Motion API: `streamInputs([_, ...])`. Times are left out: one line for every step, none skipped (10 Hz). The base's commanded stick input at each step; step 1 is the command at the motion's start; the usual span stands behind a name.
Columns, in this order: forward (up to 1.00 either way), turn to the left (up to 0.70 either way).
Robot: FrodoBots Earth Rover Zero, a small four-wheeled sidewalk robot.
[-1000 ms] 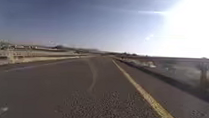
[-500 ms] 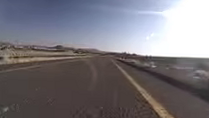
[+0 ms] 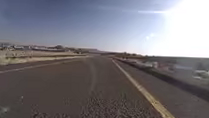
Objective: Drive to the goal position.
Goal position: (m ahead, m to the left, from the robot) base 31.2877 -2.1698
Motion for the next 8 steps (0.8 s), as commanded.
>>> streamInputs([0.7,0.0])
streamInputs([0.7,0.0])
streamInputs([0.7,0.0])
streamInputs([0.7,0.0])
streamInputs([0.7,0.0])
streamInputs([0.7,0.0])
streamInputs([0.7,0.0])
streamInputs([0.7,0.0])
